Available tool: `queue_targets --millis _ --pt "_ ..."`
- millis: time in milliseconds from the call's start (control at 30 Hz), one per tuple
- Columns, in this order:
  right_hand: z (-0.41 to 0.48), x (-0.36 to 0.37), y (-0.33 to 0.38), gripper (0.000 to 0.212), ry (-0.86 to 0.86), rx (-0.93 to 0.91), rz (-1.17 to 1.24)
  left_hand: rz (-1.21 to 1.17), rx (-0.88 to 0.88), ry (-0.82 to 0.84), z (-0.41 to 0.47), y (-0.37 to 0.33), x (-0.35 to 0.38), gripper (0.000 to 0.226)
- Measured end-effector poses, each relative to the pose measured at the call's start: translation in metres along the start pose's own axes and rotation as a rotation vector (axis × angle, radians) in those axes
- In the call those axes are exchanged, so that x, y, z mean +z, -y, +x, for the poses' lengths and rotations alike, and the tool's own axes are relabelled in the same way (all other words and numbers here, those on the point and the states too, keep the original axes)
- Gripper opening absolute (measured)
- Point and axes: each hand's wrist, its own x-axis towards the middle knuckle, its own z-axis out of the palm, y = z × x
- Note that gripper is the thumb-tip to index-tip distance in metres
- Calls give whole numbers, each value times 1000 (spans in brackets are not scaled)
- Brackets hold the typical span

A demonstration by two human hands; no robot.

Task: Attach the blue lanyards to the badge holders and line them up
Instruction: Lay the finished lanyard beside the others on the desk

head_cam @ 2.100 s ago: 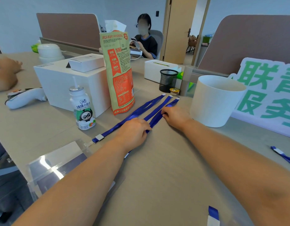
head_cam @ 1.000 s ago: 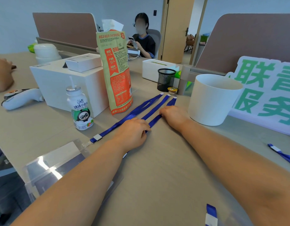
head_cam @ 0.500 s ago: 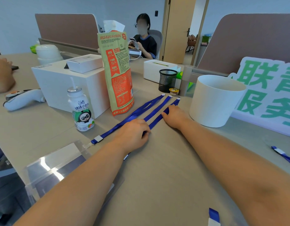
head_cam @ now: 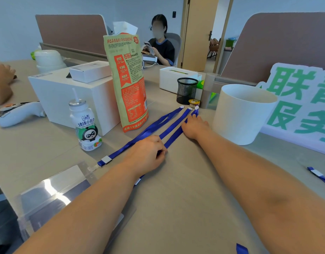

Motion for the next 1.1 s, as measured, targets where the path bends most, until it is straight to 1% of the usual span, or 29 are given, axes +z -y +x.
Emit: queue_targets --millis 233,367,433,600,733,833,967,1100 --pt "5 -3 2 36 -9 20 -3 -9 -24 4 1 -1 -2 32" --pt "4 0 -1 40 -106 79 -6 -10 -12 33 0 -2 -3 28" --pt "3 0 -1 39 -121 85 35 -1 -15 45 0 -2 -2 28" --pt "4 1 -5 33 -173 82 130 14 -26 17 0 -3 -4 29" --pt "3 1 -7 37 -171 83 56 50 -18 -4 1 -4 -5 25" --pt "3 0 -5 37 -155 78 33 95 -10 28 4 -5 -6 26" --pt "-1 0 -6 41 -211 70 -14 64 -18 74 4 -3 -11 27" --pt "-5 0 -5 41 -158 54 -59 41 -24 86 5 -5 -15 24"
